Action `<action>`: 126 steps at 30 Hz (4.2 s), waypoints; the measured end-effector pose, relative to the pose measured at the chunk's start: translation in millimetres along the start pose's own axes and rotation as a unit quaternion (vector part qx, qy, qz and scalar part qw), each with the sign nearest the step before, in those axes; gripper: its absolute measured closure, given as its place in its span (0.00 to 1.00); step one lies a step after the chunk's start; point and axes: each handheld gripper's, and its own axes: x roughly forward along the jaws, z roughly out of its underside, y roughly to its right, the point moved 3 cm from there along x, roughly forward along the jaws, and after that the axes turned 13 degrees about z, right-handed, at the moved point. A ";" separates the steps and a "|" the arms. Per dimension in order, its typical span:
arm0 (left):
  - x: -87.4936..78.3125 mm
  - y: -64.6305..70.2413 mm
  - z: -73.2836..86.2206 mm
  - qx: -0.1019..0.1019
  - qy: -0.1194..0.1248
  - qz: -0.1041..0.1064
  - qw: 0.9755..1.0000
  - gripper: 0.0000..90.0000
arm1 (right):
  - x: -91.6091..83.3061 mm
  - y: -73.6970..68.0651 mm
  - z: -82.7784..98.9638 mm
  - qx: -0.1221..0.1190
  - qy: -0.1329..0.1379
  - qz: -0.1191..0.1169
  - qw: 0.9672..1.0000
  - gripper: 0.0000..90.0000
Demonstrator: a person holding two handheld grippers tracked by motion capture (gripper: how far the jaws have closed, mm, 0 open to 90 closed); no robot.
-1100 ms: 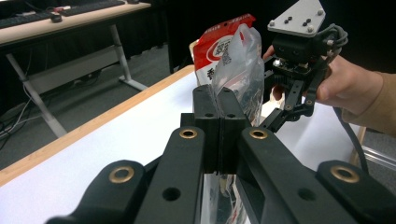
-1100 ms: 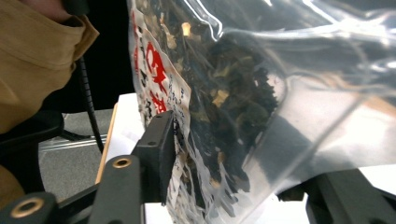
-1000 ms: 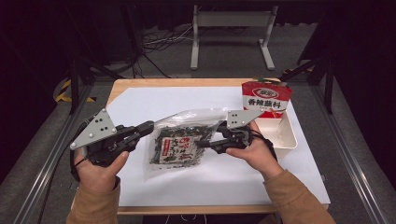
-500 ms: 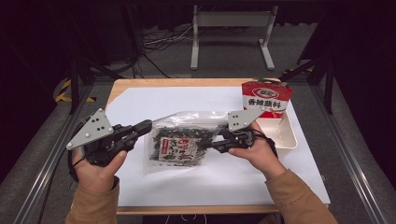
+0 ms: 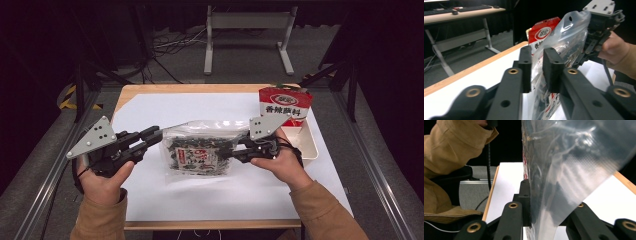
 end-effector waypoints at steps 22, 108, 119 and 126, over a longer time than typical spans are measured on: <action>11.8 -23.9 21.4 -0.024 -0.062 -0.008 0.998 0.53 | -58.7 26.9 -13.9 0.038 -0.027 0.084 0.995 0.81; 17.4 -89.1 85.2 -0.075 -0.115 -0.040 0.990 0.33 | -204.5 102.5 24.4 0.159 -0.060 0.309 0.936 0.81; 17.7 -89.3 85.5 -0.078 -0.116 -0.042 0.989 0.33 | -190.6 98.8 37.2 0.157 -0.097 0.321 0.929 0.81; 18.0 -90.3 85.9 -0.077 -0.118 -0.041 0.989 0.33 | -185.5 96.3 42.0 0.152 -0.106 0.324 0.928 0.81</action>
